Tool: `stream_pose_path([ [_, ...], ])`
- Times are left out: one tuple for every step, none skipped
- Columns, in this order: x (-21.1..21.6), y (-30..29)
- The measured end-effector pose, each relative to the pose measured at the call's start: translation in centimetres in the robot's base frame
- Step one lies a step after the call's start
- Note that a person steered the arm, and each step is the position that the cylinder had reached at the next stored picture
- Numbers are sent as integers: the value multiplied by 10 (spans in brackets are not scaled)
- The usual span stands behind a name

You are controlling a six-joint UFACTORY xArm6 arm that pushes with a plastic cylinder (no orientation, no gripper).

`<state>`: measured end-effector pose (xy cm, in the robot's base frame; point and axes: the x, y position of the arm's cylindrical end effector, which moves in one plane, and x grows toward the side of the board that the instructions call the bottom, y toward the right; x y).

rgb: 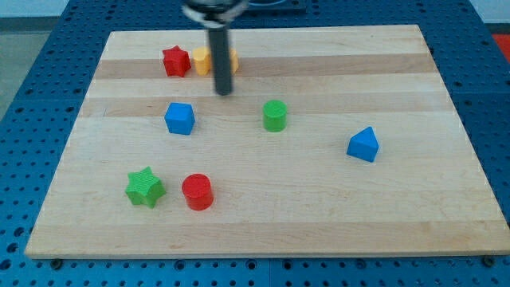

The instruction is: Push the green circle closer to the yellow hexagon

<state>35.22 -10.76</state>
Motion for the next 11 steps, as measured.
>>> stream_pose_path([
  [72,-6],
  [131,43],
  [135,115],
  [105,130],
  [67,122],
  [32,116],
  [8,114],
  [-4,114],
  [-2,95],
  [-2,84],
  [-2,84],
])
